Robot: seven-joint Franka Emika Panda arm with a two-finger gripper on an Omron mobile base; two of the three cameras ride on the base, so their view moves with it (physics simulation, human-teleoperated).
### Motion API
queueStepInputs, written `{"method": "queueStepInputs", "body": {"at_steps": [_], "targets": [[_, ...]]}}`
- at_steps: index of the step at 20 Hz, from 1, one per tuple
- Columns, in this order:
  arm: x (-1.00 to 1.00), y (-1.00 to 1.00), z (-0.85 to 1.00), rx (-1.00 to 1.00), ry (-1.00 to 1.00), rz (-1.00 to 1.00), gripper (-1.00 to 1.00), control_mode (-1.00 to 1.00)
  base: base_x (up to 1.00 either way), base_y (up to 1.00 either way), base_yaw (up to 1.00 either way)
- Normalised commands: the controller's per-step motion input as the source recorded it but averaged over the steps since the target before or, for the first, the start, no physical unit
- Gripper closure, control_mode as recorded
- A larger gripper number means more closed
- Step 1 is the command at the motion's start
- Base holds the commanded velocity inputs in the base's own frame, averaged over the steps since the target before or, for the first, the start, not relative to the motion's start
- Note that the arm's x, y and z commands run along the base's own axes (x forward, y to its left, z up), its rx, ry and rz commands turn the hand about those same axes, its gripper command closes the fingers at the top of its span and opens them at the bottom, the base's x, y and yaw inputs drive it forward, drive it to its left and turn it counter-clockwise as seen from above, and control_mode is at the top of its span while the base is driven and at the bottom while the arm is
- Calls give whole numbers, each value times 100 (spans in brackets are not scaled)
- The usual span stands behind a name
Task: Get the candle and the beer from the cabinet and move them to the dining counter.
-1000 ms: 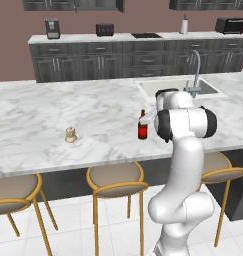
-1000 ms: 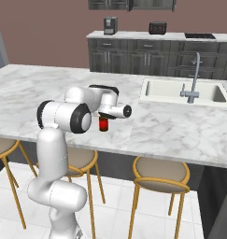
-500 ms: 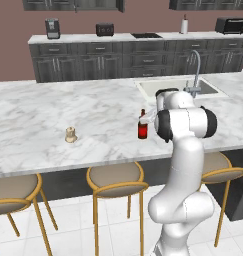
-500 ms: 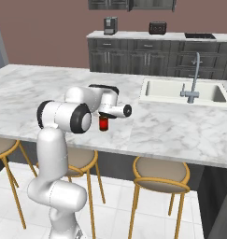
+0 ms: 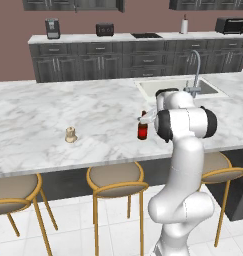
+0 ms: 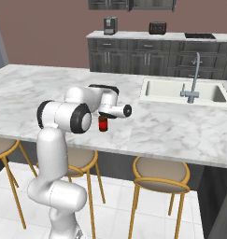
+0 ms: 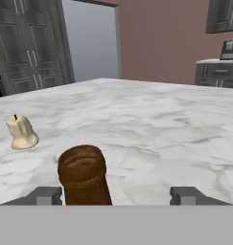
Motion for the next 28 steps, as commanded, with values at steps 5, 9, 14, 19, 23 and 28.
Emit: {"method": "queueStepInputs", "body": {"at_steps": [5, 9, 14, 19, 23, 28], "targets": [[-3, -1, 4, 0, 0, 0, -100, -100, 0, 0, 0], [-16, -4, 26, 0, -3, -1, -100, -100, 0, 0, 0], [-18, -1, 48, 0, -6, -3, -100, -100, 0, 0, 0], [-11, 0, 61, 0, -2, -5, -100, -100, 0, 0, 0], [-21, 0, 71, 0, 0, -4, -100, -100, 0, 0, 0], [-53, -7, 64, 0, -1, -9, -100, -100, 0, 0, 0]]}}
